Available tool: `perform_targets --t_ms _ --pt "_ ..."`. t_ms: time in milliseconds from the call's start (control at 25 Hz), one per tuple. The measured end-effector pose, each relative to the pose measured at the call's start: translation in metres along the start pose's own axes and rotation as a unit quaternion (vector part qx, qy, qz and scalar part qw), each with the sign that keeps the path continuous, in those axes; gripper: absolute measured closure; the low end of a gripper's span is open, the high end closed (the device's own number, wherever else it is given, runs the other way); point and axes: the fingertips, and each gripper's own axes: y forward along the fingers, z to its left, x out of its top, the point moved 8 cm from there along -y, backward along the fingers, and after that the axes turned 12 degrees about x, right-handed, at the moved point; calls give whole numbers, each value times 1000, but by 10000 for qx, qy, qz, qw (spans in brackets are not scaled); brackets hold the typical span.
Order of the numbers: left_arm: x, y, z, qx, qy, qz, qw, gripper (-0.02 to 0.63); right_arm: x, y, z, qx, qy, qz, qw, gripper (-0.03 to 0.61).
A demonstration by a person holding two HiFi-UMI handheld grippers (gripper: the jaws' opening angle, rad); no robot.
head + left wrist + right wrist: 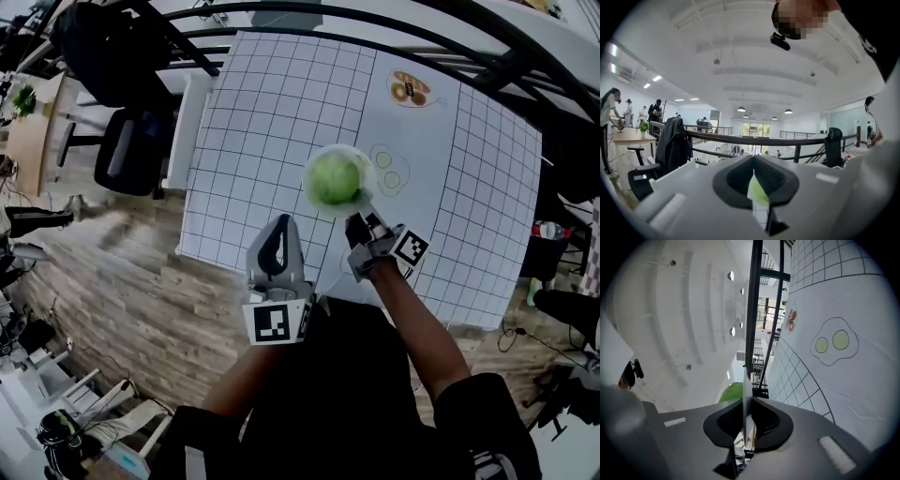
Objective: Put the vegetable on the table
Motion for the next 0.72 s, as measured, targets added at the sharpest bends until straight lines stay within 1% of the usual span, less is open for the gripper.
perform_targets --t_ms 160,320,480,560,640,720 --pt "-7 3 -3 76 -68 137 9999 606 -3 16 -20 200 -208 228 9993 554" --pt "-7 6 -6 114 -19 64 9999 606 -7 28 -45 30 -60 350 9994 554" --pt "-10 6 -4 178 82 -5 9998 606 -7 36 -66 -131 1 342 9993 554" --pt "-11 6 -1 225 114 193 9995 606 -6 41 -72 -127 -72 342 9993 554" --pt "-12 5 3 217 167 298 9992 606 -6 44 -80 -179 -140 339 9992 552" --pt "-14 5 5 245 182 406 9987 606 -8 47 -88 -187 -15 282 9994 552"
